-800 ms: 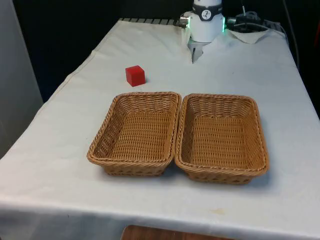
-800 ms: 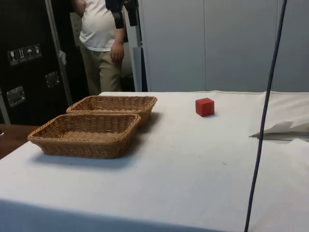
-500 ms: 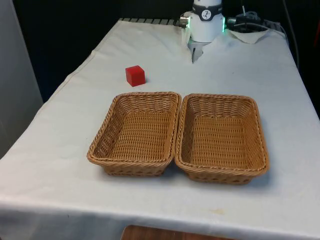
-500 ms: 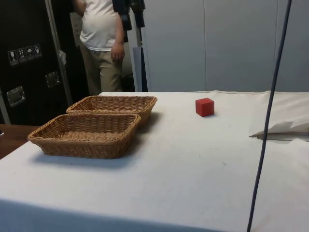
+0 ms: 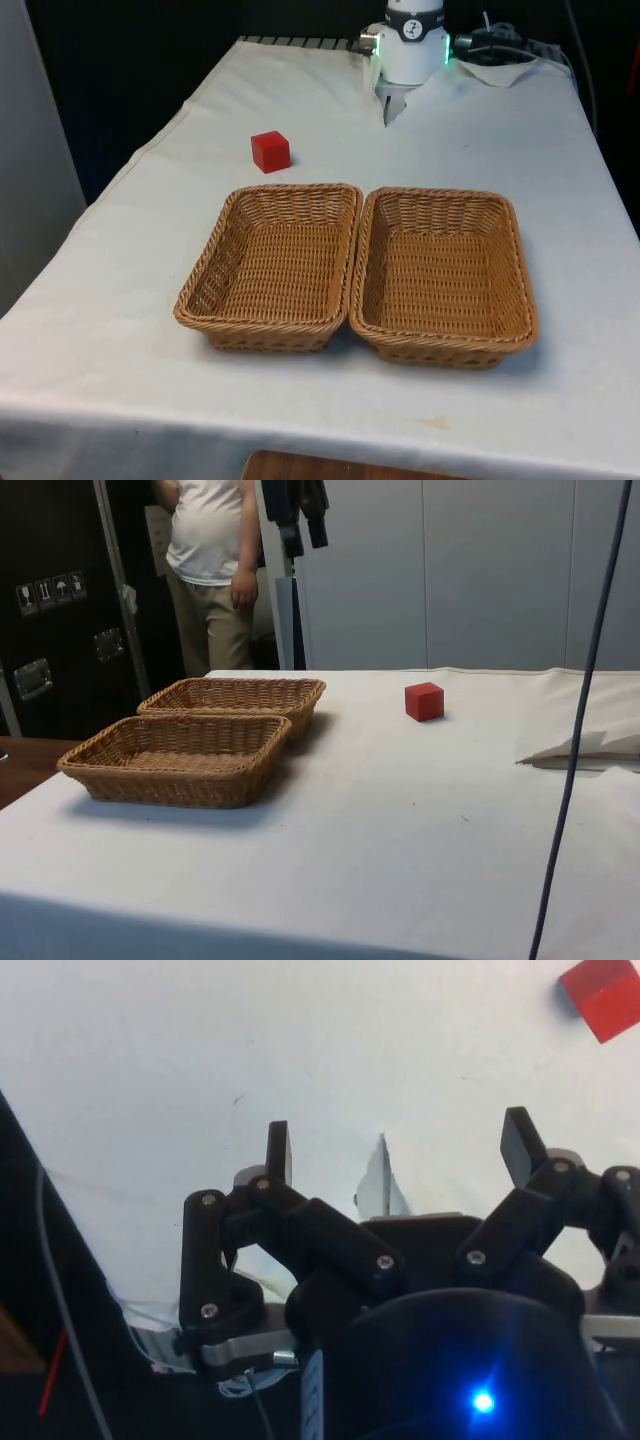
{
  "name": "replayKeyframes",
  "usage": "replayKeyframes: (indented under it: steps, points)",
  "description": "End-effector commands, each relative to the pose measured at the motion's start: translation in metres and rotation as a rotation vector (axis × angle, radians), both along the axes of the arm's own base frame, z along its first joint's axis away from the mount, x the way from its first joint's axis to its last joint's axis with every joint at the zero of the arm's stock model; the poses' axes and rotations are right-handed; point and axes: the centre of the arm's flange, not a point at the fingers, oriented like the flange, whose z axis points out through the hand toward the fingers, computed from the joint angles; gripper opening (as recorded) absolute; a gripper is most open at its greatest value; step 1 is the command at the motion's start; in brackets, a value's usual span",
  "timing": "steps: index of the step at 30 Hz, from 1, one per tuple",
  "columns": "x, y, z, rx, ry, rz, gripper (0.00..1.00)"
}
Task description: Pick up the red cube and place it into the right basket.
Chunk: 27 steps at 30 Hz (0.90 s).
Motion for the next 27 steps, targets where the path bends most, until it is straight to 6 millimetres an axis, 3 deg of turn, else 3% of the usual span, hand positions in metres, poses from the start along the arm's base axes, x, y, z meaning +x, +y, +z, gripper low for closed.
replayKeyframes:
  steps: [1, 27]
  points:
    - [-0.004, -0.002, -0.001, -0.011, -0.012, -0.007, 1.0]
    - [-0.037, -0.022, -0.042, -0.016, -0.049, -0.045, 1.0]
